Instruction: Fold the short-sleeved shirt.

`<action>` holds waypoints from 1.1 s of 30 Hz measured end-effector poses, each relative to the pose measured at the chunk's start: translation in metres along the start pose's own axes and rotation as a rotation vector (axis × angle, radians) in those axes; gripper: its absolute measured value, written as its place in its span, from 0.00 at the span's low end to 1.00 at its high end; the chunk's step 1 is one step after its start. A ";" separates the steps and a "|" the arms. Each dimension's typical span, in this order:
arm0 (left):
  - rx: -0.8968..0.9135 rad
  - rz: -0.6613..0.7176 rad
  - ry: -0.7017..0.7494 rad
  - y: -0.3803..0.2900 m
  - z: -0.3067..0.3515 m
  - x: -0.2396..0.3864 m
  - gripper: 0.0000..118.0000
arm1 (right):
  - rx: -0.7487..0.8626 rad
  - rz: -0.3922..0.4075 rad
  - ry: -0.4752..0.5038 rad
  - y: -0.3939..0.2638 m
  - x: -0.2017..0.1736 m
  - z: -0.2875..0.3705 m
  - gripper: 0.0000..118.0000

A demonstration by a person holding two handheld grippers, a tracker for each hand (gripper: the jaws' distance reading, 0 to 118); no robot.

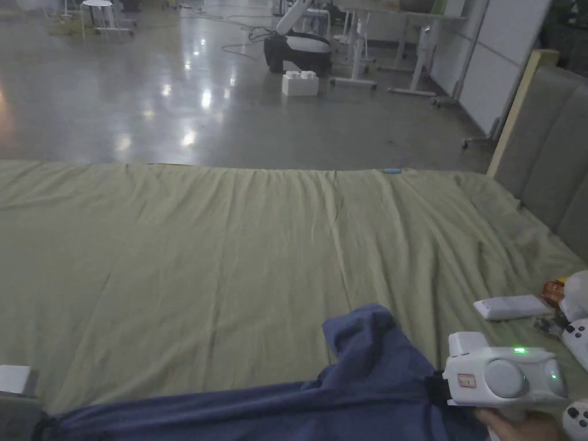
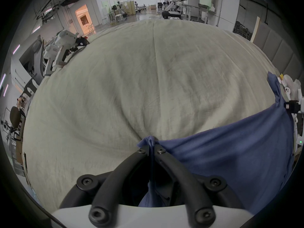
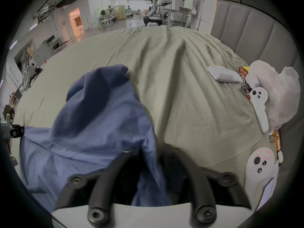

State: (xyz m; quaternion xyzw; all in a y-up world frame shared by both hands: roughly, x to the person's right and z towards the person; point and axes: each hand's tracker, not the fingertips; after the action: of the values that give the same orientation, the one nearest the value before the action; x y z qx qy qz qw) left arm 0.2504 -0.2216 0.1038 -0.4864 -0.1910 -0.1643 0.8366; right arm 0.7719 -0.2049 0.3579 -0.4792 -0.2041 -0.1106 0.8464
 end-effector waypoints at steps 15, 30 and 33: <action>0.485 0.214 -0.317 -0.053 0.264 -0.055 0.00 | 0.437 -0.059 0.218 -0.056 0.006 0.237 0.00; 0.936 0.102 -0.260 -0.066 0.533 -0.065 0.00 | 0.904 -0.004 0.129 -0.038 -0.006 0.505 0.00; 0.991 0.083 -0.240 -0.056 0.560 -0.064 0.00 | 0.950 -0.012 0.093 -0.017 0.001 0.534 0.00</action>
State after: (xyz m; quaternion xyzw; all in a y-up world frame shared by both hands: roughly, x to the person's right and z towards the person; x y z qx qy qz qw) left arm 0.0787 0.2485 0.3695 -0.0539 -0.3213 0.0362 0.9447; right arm 0.6387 0.2440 0.6159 -0.0328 -0.1966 -0.0314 0.9794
